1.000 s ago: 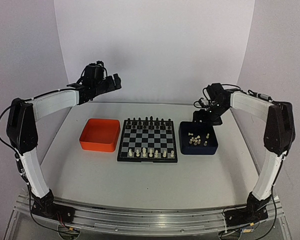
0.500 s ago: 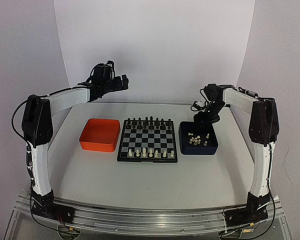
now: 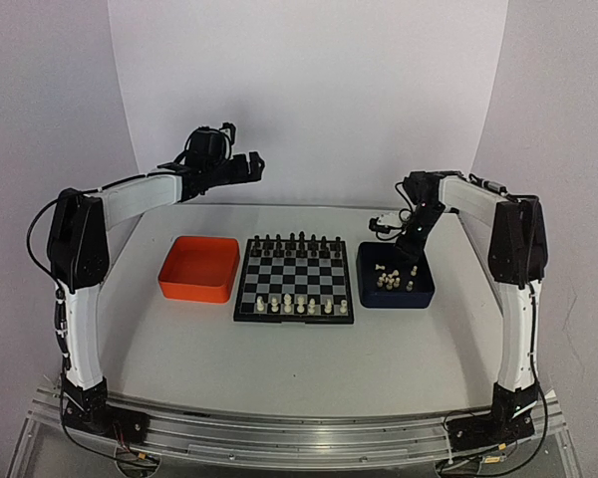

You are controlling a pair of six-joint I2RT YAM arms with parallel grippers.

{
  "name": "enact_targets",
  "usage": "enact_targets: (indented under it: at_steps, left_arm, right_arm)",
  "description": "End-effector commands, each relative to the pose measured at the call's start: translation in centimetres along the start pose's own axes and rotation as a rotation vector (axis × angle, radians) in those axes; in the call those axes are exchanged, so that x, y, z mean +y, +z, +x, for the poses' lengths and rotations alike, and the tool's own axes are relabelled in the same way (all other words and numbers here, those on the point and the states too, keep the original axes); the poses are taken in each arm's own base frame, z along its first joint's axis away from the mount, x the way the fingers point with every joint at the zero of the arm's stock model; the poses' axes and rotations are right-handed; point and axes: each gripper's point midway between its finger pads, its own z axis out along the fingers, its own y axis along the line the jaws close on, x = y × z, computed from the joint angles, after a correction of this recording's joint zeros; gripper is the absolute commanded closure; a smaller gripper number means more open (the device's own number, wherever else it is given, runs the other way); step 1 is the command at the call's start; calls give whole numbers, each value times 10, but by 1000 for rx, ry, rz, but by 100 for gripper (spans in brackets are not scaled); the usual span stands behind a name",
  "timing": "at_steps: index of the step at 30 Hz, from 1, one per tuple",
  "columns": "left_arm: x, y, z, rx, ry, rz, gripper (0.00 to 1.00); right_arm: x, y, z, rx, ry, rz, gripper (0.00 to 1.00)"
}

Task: Set up the chess pieces on the board
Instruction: Pick up the chess piece from the storage box.

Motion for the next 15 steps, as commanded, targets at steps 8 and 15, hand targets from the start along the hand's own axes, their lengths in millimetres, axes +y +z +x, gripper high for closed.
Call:
enact_targets:
  at_steps: [8,15]
  left_arm:
    - [-16,-27,-25,-63,-21,84,0]
    - [-21,-27,-18,-39,-22,120,0]
  right_arm:
    - [-17,11,-2,34,-195,18,46]
    - [-16,18,-5,20,-211,1,48]
